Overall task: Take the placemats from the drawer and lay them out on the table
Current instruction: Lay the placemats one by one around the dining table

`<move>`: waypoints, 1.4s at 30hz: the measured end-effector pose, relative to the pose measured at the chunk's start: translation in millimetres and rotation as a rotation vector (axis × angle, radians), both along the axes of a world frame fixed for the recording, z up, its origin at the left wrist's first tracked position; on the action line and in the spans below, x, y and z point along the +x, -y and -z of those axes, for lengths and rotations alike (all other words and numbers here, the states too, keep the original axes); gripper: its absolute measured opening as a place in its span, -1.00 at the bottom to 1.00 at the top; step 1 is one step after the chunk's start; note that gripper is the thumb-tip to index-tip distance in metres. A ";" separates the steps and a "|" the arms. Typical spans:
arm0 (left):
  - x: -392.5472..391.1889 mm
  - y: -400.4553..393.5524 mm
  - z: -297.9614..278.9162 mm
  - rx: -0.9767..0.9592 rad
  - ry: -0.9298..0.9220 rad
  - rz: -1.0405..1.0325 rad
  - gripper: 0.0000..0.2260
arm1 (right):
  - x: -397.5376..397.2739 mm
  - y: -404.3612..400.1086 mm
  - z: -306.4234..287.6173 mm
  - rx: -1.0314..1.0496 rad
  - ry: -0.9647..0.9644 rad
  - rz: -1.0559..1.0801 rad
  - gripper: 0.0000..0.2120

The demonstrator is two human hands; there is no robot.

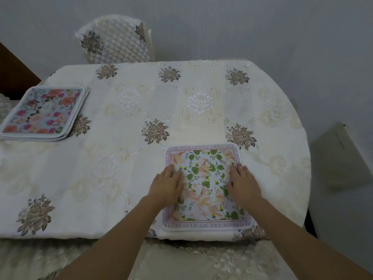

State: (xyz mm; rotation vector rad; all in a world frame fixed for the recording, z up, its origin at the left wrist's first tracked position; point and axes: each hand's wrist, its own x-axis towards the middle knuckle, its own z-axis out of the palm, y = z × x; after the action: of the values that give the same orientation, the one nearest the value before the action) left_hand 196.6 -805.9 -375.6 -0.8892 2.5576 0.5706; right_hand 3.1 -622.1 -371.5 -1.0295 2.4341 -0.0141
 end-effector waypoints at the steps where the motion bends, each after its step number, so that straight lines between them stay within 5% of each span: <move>1: -7.3 7.9 1.9 -0.006 0.003 -0.004 -0.51 | -7.1 9.8 0.4 -0.010 -0.001 0.002 -0.41; 14: -77.9 27.3 1.8 -0.020 0.017 0.030 -0.52 | -23.6 78.0 8.8 -0.074 -0.003 -0.045 -0.44; 21: -102.6 12.0 2.9 -0.011 0.009 0.192 -0.47 | -1.6 102.5 12.8 -0.056 -0.003 -0.268 -0.31; 25: -96.1 15.9 3.6 -0.029 -0.025 0.207 -0.51 | -11.0 95.4 14.7 -0.103 0.057 -0.246 -0.44; 32: -82.8 22.5 -12.3 0.050 -0.229 -0.149 -0.59 | -13.7 89.6 -7.6 -0.272 0.143 0.018 -0.53; 42: -55.9 1.6 -75.8 0.198 -0.654 -0.531 -0.51 | 15.6 73.2 -75.9 -0.592 0.271 0.072 -0.53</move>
State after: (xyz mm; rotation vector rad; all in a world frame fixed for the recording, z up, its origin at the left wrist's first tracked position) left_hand 140.7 -807.5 -299.9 -1.5148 2.7069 1.4490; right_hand 18.7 -695.3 -295.6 -1.0847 2.2521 -0.8838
